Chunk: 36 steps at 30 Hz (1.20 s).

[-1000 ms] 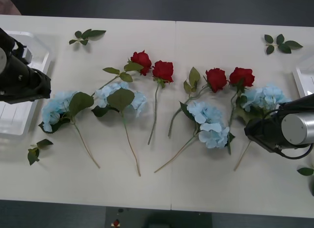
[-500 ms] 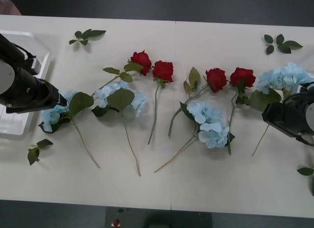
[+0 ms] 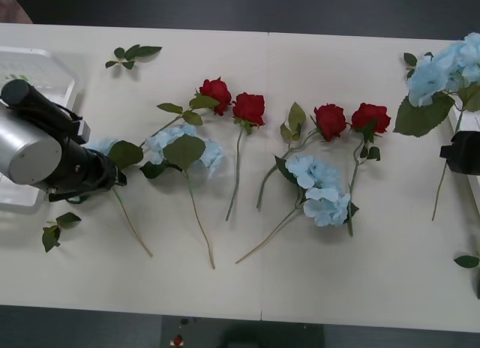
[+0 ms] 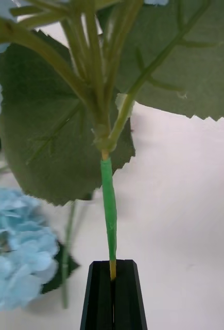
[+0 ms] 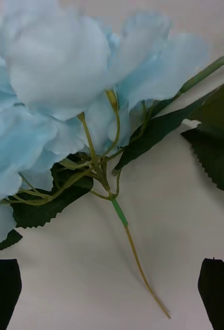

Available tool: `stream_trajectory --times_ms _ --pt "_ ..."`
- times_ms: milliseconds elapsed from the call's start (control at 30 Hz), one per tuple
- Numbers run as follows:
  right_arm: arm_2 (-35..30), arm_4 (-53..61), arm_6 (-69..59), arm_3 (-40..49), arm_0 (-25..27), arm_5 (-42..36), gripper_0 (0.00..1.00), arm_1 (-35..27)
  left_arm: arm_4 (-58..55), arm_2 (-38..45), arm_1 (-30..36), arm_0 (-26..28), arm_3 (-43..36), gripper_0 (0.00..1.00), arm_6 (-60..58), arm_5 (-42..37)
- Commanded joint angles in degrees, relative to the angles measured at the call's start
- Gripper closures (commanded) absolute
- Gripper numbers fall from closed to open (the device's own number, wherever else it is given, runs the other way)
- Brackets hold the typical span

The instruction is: Put the red flowers into the right box and the blue flowers into the left box

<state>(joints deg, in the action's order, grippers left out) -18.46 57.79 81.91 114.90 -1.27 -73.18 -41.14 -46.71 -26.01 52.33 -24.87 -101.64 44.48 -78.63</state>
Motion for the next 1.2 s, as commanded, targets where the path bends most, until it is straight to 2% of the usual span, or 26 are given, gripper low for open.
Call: stream_trajectory --times_ms 33,233,433,600,800,833,867,900,967,1000,1067,1200 --pt "-4.4 11.9 9.4 1.8 -1.1 -2.7 1.0 0.4 0.8 -2.1 -0.8 -2.5 3.0 0.0 -2.0 2.0" --pt "-9.0 27.8 11.2 1.7 -4.6 -8.8 1.0 2.7 2.0 -5.5 -3.0 -5.6 9.5 0.0 -2.4 5.3" --pt "-8.6 37.9 7.5 1.7 -7.5 -8.5 1.0 4.0 2.3 -5.5 -4.8 -7.0 14.4 0.0 -2.2 7.3" --pt "-6.8 42.8 3.3 1.8 -11.3 -7.5 1.0 6.1 2.9 -5.5 -5.6 -7.4 17.4 0.0 -1.7 8.9" --pt "-2.1 42.8 -1.4 1.7 -17.5 -5.5 1.0 9.8 3.2 -5.8 -5.8 -7.4 18.1 0.0 -1.6 9.1" --pt "-1.7 42.8 -1.6 1.8 -18.0 -5.3 1.0 10.2 3.2 -6.1 -5.9 -7.4 18.1 0.06 -1.6 9.1" --pt "-0.4 42.3 -1.6 1.7 -19.3 -4.7 1.0 11.2 3.6 -6.6 -5.8 -7.4 18.1 0.32 -1.8 9.5" --pt "0.0 42.1 -1.4 1.8 -19.7 -4.6 1.0 11.5 3.8 -6.8 -5.8 -7.4 18.1 0.45 -1.9 9.6" --pt "1.5 40.8 -0.7 1.7 -21.8 -4.6 1.0 13.1 4.3 -7.4 -5.7 -7.4 18.1 0.86 -2.0 10.3" --pt "2.1 40.6 -0.4 1.7 -22.5 -4.6 1.0 13.6 4.3 -7.5 -5.7 -7.4 18.1 0.94 -2.1 10.4" --pt "3.1 40.1 0.2 1.7 -23.9 -4.6 1.0 14.6 4.4 -7.5 -5.7 -7.4 18.1 1.0 -2.2 10.4" --pt "4.6 39.7 4.4 1.7 -26.2 -4.6 1.0 17.2 4.8 -7.5 -5.7 -7.4 18.1 1.0 -2.3 10.4"
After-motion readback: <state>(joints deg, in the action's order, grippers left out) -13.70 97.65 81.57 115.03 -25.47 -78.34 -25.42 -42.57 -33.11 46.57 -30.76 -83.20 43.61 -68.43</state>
